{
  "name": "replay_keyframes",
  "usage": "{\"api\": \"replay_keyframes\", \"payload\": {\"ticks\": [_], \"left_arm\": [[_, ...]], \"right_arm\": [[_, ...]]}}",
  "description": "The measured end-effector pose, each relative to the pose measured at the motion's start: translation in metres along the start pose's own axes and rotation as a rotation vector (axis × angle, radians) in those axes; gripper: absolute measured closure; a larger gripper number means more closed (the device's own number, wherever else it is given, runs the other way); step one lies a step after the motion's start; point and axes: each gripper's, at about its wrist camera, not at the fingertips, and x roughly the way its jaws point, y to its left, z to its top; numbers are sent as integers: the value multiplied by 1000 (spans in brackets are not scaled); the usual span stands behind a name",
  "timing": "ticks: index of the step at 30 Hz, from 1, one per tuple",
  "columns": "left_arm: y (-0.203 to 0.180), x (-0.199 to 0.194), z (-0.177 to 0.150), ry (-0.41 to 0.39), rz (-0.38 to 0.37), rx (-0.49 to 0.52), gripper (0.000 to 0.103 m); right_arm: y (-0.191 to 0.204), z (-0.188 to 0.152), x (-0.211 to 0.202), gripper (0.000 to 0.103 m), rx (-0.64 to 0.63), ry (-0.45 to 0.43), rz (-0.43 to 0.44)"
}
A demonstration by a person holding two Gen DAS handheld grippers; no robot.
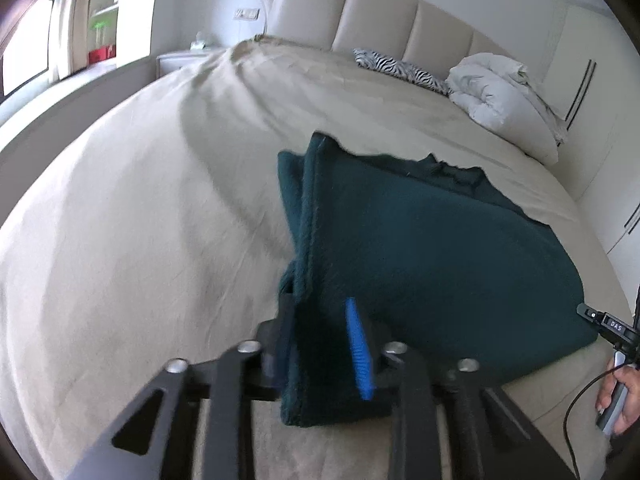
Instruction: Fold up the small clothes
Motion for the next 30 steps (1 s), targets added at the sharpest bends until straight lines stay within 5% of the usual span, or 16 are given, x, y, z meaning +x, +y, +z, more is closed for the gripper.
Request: {"api": "replay_keyframes", "payload": {"ticks": [2,9,12,23,28,30], "left_arm": [[4,5,-1,19,-1,-9,92],[14,2,-3,34,-22,-58,96],[15,-3,-8,31,-20,-61,97],[18,-2,-13,25,-19,-81,92],[7,-28,-4,-26,89,-44,80],[-8,-42,5,-76,119,12,80]], "right_arm": [[1,0,1,64,-12,2,-5],[-1,1,-1,95,-14,8,-20],[2,0,-6,97,-29,3,-20],[-2,-3,3,97,-46,29,-9],[-20,3,-6,96,68,32,42],[-28,8,-22,80,112,-23,-16]]}}
